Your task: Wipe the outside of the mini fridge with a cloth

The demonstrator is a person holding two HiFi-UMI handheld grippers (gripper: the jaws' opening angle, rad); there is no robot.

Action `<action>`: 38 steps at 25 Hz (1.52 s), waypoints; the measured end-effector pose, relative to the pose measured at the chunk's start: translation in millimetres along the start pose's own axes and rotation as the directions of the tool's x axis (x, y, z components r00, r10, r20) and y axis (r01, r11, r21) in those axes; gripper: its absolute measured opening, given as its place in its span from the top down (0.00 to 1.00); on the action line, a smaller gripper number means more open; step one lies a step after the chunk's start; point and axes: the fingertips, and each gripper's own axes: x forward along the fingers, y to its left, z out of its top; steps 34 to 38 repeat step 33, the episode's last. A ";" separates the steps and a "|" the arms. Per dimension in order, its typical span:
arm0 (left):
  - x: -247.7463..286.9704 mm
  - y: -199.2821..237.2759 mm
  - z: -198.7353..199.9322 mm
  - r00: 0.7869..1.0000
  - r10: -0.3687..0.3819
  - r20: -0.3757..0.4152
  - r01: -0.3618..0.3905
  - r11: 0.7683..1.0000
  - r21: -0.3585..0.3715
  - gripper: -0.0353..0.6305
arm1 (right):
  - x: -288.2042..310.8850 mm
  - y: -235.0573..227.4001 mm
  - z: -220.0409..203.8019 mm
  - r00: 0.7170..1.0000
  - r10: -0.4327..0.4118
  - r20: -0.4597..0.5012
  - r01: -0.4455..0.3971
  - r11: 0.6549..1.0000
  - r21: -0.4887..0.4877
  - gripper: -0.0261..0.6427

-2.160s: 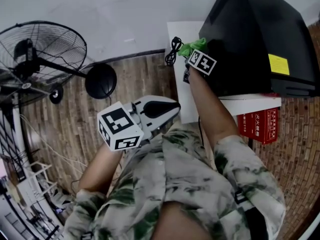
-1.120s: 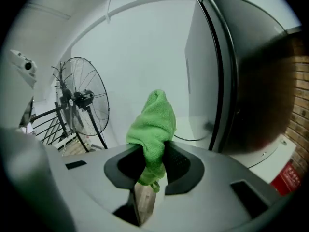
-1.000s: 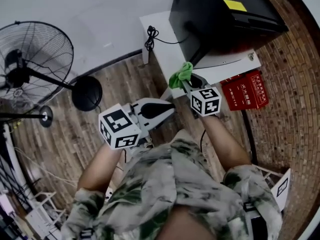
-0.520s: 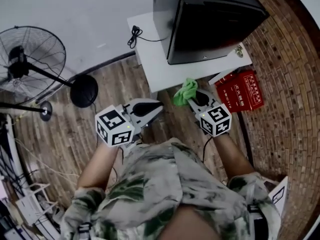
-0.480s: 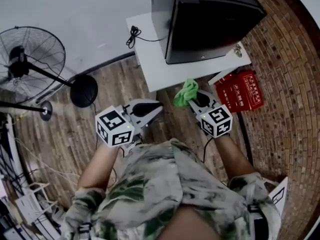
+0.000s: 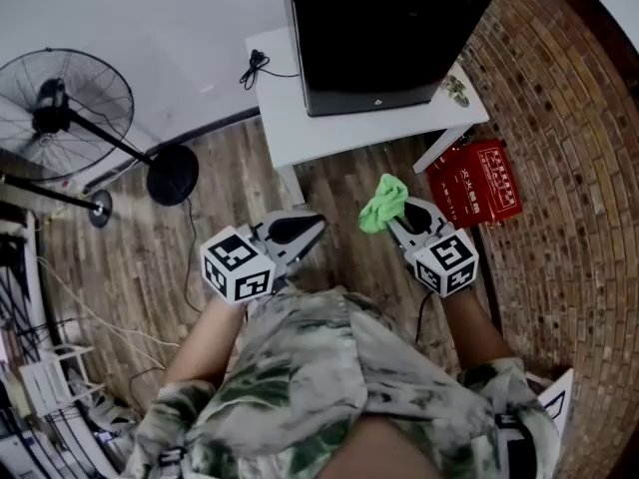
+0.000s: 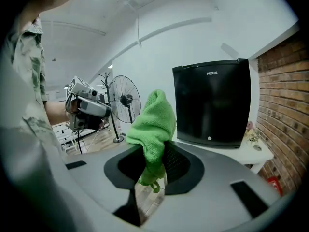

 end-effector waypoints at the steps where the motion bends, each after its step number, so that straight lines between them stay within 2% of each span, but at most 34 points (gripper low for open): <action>1: 3.1 -6.7 -5.9 1.000 0.004 -0.005 -0.004 1.000 -0.007 0.91 | -8.3 1.3 -3.8 1.000 0.006 0.001 -0.006 1.000 0.002 0.80; 8: 21.5 -43.4 -32.7 0.999 0.011 -0.048 -0.012 1.000 -0.007 0.91 | -56.8 -1.8 -20.8 1.000 -0.011 0.023 0.011 0.999 0.031 0.80; 16: 25.8 -66.6 -50.5 0.999 0.034 -0.042 -0.035 0.999 -0.007 0.91 | -81.3 2.8 -32.5 1.000 -0.003 0.022 0.002 1.000 0.015 0.80; 38: 26.0 -81.4 -60.7 0.997 0.047 -0.064 -0.047 0.999 0.005 0.91 | -99.5 1.3 -23.5 0.998 0.013 0.067 -0.013 1.000 -0.005 0.81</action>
